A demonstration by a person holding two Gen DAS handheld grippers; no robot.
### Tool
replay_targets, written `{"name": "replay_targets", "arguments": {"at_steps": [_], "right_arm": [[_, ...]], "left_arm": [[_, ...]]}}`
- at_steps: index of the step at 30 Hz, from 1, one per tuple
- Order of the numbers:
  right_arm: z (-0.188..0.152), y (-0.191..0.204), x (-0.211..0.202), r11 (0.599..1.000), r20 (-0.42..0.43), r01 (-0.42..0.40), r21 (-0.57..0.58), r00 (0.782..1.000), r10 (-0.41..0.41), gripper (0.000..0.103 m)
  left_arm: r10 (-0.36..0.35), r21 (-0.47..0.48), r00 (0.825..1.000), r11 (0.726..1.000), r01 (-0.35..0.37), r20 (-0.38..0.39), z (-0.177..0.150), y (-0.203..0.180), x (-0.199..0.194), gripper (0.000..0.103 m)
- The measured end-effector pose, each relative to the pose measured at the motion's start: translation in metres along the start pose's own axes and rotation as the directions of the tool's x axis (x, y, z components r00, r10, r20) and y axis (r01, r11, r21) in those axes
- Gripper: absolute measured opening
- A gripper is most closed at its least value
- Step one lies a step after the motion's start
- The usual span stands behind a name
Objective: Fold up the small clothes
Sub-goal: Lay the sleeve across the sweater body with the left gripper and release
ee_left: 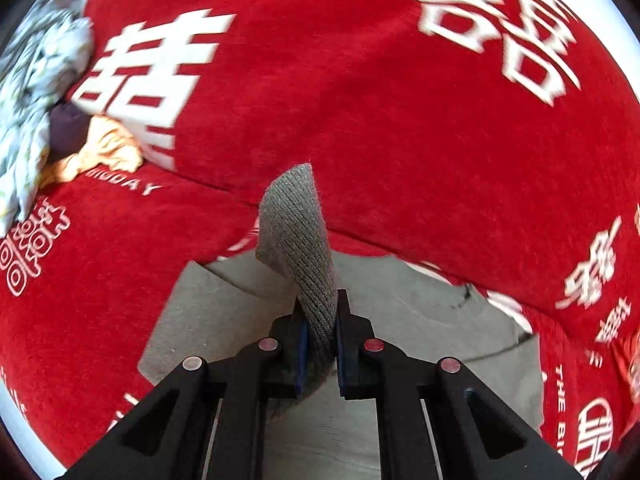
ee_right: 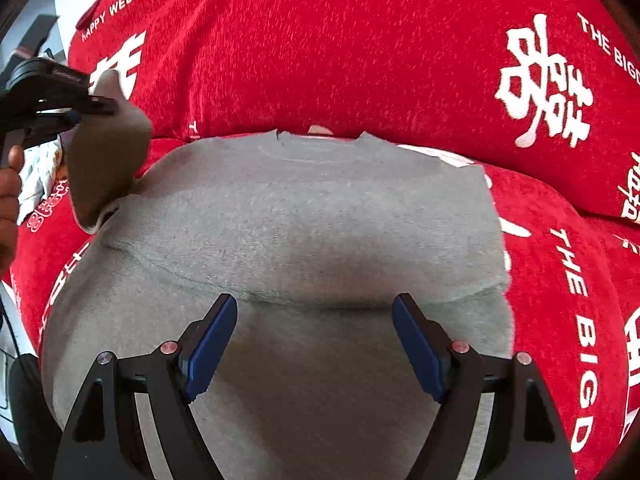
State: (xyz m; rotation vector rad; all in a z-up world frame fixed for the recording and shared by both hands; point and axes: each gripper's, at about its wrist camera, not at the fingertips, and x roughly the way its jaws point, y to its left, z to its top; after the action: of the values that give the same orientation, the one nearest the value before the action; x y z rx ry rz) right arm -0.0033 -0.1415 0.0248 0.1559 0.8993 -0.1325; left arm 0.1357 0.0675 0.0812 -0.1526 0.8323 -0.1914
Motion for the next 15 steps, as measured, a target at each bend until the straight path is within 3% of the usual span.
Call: {"name": "replay_targets", "arguments": {"at_steps": [15], "right_arm": [[-0.005, -0.048, -0.024, 0.996, 0.046, -0.001, 0.092, 0.999, -0.003, 0.083]], "left_arm": [[-0.038, 0.143, 0.999, 0.989, 0.042, -0.026, -0.032, -0.115, 0.001, 0.012]]}}
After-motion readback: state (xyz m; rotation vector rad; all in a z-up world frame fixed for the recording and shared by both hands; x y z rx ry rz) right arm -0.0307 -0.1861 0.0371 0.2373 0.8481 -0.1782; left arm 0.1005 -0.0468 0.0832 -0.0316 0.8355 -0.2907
